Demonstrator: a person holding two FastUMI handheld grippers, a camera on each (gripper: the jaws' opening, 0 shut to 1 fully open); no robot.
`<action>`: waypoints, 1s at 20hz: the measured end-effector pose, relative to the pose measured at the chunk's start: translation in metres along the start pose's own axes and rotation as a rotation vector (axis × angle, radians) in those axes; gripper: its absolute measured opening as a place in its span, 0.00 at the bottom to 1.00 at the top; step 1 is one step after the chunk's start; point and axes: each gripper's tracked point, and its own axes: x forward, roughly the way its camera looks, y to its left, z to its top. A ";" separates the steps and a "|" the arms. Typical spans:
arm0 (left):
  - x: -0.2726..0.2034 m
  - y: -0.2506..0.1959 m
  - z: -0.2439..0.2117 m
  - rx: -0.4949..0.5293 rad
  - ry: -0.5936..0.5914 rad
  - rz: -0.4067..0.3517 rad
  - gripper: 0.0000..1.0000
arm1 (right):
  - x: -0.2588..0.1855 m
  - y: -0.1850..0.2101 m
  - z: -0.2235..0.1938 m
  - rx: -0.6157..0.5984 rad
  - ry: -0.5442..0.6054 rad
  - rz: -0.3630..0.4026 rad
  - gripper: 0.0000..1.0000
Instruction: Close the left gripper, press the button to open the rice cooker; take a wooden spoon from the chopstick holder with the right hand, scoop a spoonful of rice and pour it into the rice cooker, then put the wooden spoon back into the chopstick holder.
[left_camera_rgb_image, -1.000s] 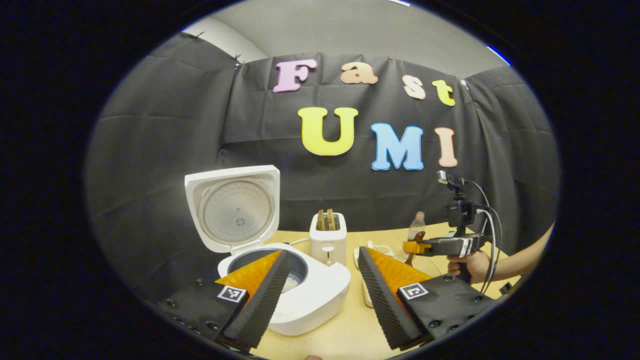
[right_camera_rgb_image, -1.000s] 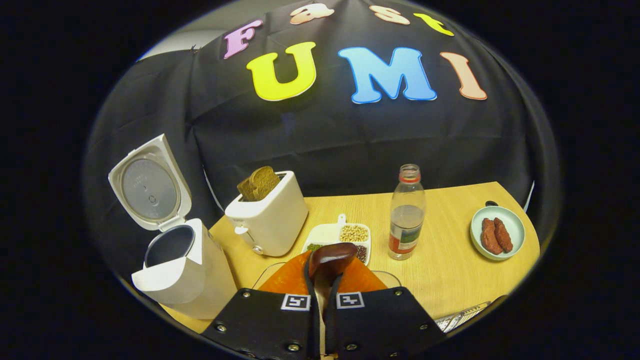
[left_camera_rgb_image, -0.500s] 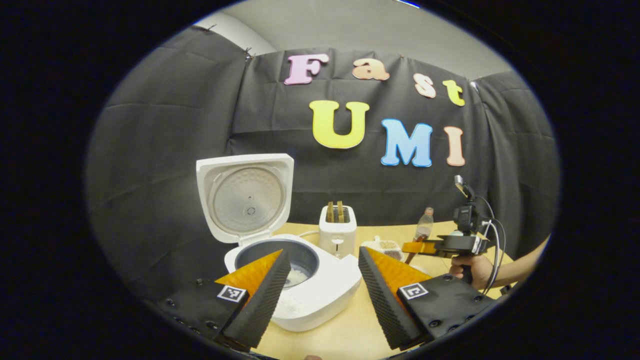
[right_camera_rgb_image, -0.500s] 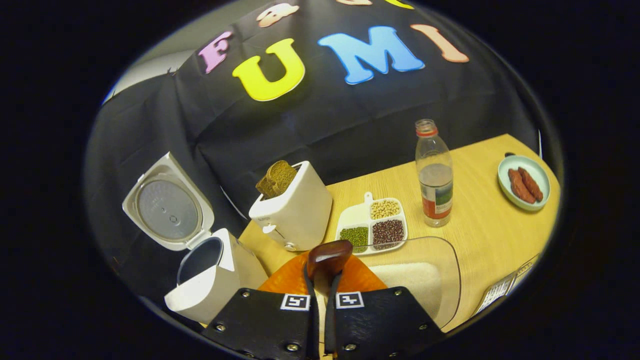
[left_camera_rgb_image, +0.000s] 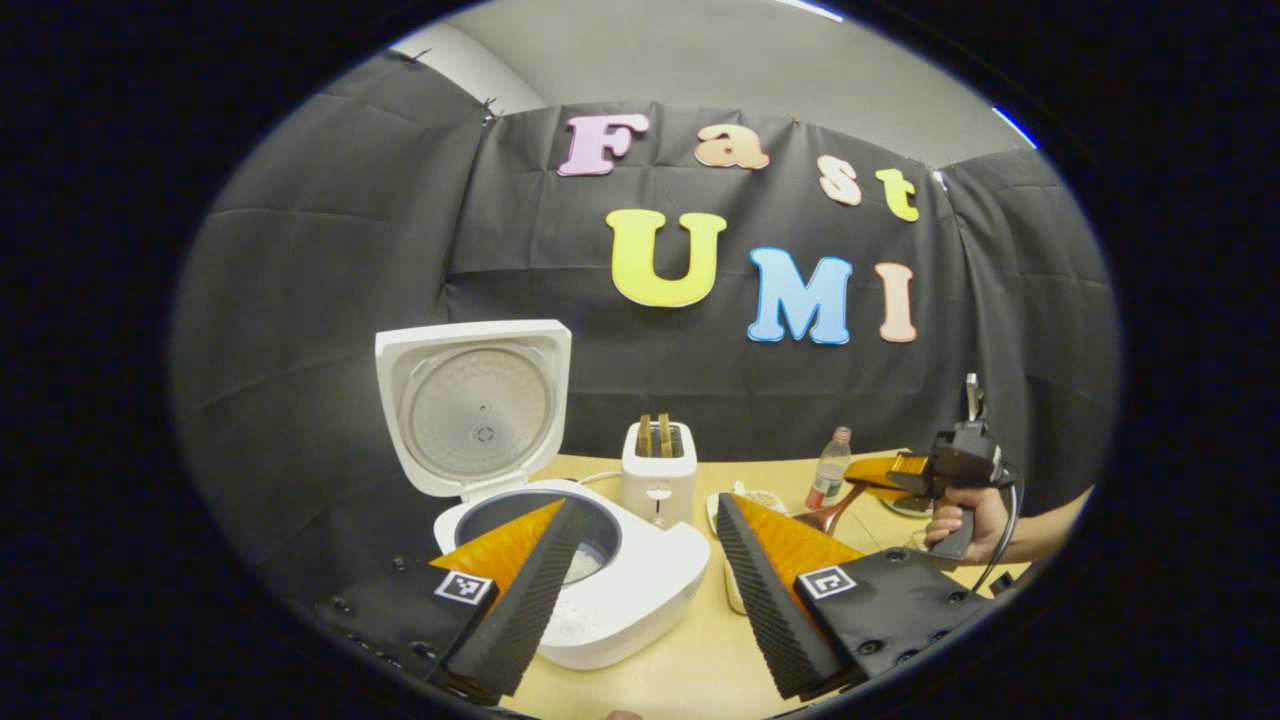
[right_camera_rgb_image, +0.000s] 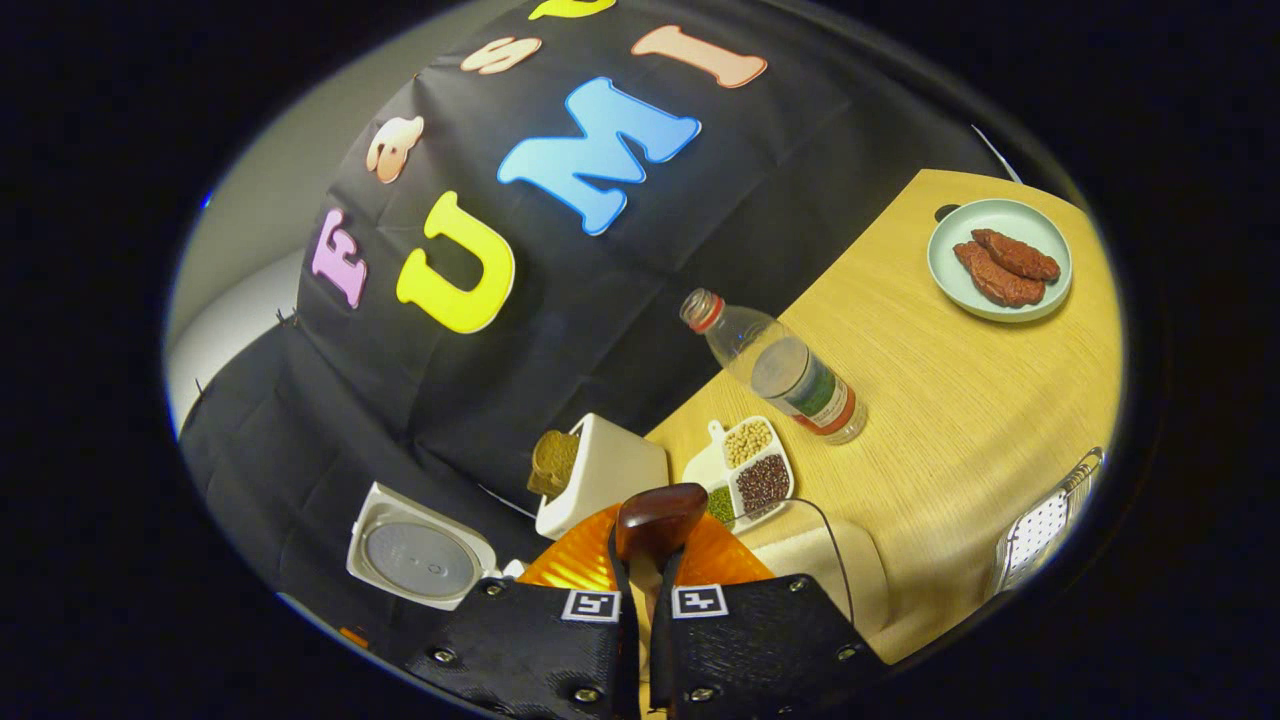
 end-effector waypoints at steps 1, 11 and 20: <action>0.000 -0.002 0.003 0.004 -0.005 -0.003 0.95 | -0.005 0.006 0.008 0.038 -0.014 0.020 0.04; -0.008 -0.004 0.009 0.021 -0.039 -0.040 0.92 | -0.029 0.071 0.046 0.252 -0.072 0.194 0.05; -0.027 0.033 0.000 -0.007 -0.054 -0.039 0.95 | -0.017 0.156 0.023 0.213 -0.009 0.300 0.04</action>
